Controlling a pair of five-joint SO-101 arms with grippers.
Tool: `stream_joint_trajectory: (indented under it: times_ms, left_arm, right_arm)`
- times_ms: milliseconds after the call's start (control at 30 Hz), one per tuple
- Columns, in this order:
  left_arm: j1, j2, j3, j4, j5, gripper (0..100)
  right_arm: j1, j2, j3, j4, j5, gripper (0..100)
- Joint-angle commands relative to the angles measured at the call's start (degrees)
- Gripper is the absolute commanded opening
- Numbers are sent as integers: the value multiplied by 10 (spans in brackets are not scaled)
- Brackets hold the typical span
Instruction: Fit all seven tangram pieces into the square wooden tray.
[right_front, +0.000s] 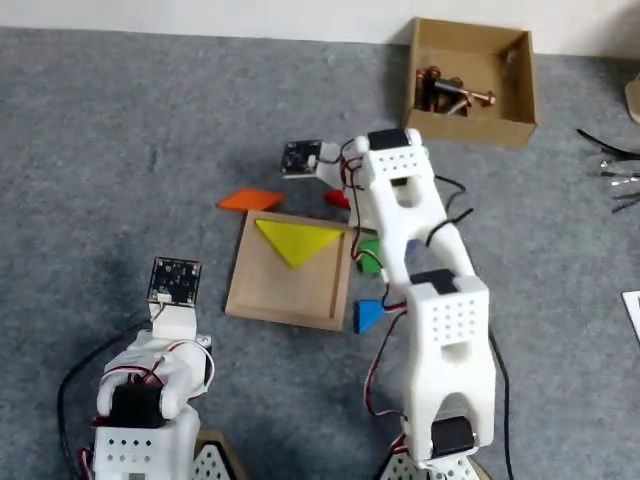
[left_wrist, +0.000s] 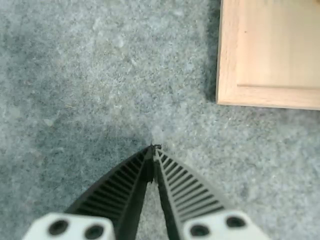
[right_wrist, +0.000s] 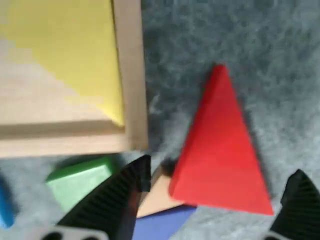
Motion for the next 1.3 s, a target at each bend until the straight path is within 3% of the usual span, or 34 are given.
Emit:
stream_joint_trajectory:
  times_ms: [0,333,500,1267]
  left_arm:
    - [-7,-9,11,3,4,5]
    - [-7,-9,11,3,4,5]
    - [-7,-9,11,3,4,5]
    - [-7,-9,11,3,4,5]
  right_arm:
    - [-3,18,-94,-7,8,386]
    - [-3,90,-196,40,30,381]
    - [-5,106,-220,70,30,287]
    - [-7,107,-225,128,5,214]
